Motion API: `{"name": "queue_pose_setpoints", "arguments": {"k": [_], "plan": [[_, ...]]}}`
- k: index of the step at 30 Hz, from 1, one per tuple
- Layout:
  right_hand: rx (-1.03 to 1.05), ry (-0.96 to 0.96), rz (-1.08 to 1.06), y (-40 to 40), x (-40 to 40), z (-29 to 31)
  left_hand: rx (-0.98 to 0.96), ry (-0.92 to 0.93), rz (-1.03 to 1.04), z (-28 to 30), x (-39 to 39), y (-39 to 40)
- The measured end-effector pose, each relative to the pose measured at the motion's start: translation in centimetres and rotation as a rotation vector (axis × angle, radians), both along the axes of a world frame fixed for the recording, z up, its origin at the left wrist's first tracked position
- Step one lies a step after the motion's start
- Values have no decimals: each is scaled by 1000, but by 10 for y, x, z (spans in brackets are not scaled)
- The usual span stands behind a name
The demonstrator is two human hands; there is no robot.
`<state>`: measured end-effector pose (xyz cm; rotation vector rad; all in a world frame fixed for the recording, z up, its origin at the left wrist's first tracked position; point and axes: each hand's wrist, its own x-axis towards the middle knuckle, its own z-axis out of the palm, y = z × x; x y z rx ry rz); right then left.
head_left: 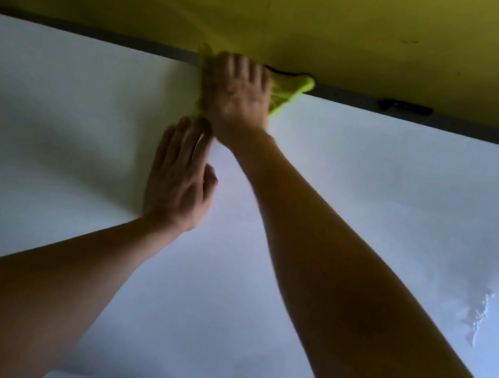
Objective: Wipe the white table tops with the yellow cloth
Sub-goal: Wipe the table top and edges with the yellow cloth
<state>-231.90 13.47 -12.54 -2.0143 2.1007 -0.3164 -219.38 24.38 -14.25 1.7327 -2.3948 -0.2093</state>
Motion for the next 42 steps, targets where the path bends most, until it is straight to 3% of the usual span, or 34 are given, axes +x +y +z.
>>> {"name": "queue_pose_setpoints", "arguments": {"k": [4,15,20,23,27,30,35,38,42], "plan": [[58,-22,122,-14,2,1,-18,7,-3,1,0,1],[19,67,-360,57,-215,-7,-34,34,-8,1,-1,1],[12,19,-430,45,-166,-8,-25,31,-3,-1,-1,1],[67,20,-224,24,-85,-3,-31,37,-6,-1,0,1],[-53,-43,-29,2,-11,-1,-28,14,1,-2,2,0],[-58,-36,5,8,-31,-4,-37,19,-6,-2,2,1],[-57,84,-304,41,-143,-21,-44,36,-4,0,-1,1],[-82,55,-428,66,-204,-21,-46,36,-15,-1,0,1],[-130,-3,-506,74,-204,-21,-52,35,-22,-2,1,0]]}}
